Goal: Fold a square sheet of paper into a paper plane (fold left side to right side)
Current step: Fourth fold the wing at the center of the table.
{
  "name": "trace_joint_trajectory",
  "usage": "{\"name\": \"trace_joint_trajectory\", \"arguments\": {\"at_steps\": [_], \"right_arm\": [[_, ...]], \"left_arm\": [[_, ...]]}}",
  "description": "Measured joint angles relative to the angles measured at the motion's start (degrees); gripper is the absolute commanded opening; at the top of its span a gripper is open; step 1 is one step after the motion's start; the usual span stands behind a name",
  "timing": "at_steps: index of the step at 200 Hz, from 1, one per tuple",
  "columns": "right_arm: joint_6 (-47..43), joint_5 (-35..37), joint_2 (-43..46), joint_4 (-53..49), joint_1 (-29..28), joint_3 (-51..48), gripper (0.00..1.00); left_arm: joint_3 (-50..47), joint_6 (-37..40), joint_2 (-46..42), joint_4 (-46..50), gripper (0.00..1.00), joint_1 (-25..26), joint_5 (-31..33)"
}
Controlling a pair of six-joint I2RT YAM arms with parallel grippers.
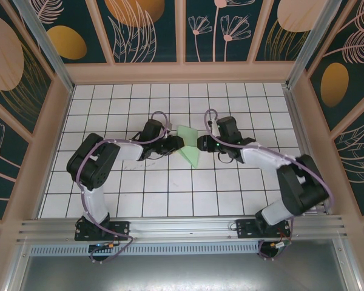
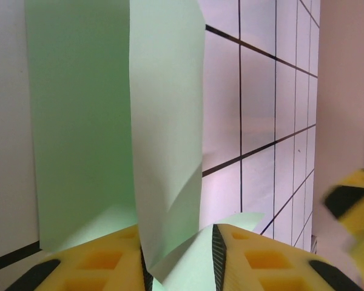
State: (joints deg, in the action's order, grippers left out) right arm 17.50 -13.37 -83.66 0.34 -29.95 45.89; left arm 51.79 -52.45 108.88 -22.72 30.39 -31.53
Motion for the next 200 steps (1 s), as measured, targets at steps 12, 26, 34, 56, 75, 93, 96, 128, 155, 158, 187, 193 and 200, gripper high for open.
{"name": "trace_joint_trajectory", "arguments": {"at_steps": [12,26,34,56,75,93,96,128,155,158,187,193,200], "right_arm": [[0.11,2.64,3.1,-0.31,-2.27,-0.04,0.47],[0.94,5.18,4.44,-0.09,-6.16,-0.15,0.48],[1.4,6.32,4.31,0.35,-8.39,-0.46,0.48],[2.97,8.61,1.62,1.05,-13.31,-1.57,0.48],[3.96,10.36,-2.21,1.42,-14.38,-1.6,0.48],[4.13,12.07,-4.81,1.66,-14.64,-1.6,0.48],[4.13,12.33,-5.18,1.66,-14.69,-1.6,0.48],[4.39,14.1,-7.72,2.01,-15.47,-1.57,0.48],[4.55,15.1,-8.55,2.45,-15.65,-1.57,0.46],[4.55,15.17,-8.57,2.49,-15.65,-1.57,0.46],[4.55,16.2,-9.73,2.69,-15.85,-1.27,0.43],[4.52,16.46,-10.03,2.84,-15.91,-1.25,0.43],[4.52,16.63,-10.36,2.86,-15.93,-1.25,0.42]], "left_arm": [[0.0,0.02,-0.52,0.0,0.35,0.04,0.0],[0.02,0.0,-1.16,-0.02,0.35,0.04,-0.02],[0.09,0.0,-1.46,0.0,0.35,0.07,-0.02],[0.28,-0.31,-1.97,0.0,0.32,0.07,-0.02],[0.46,-0.61,-1.99,0.02,0.29,0.07,-0.17],[0.52,-0.66,-1.99,0.02,0.28,0.17,-0.22],[0.52,-0.66,-1.99,0.02,0.28,0.22,-0.22],[0.52,-0.87,-1.99,0.04,0.25,0.37,-0.22],[0.52,-1.09,-1.99,0.04,0.23,0.37,-0.22],[0.52,-1.09,-1.99,0.04,0.23,0.37,-0.22],[0.79,-1.29,-1.99,0.24,0.22,0.37,-0.22],[0.81,-1.29,-1.99,0.24,0.22,0.37,-0.22],[0.83,-1.29,-1.99,0.24,0.22,0.37,-0.2]]}}
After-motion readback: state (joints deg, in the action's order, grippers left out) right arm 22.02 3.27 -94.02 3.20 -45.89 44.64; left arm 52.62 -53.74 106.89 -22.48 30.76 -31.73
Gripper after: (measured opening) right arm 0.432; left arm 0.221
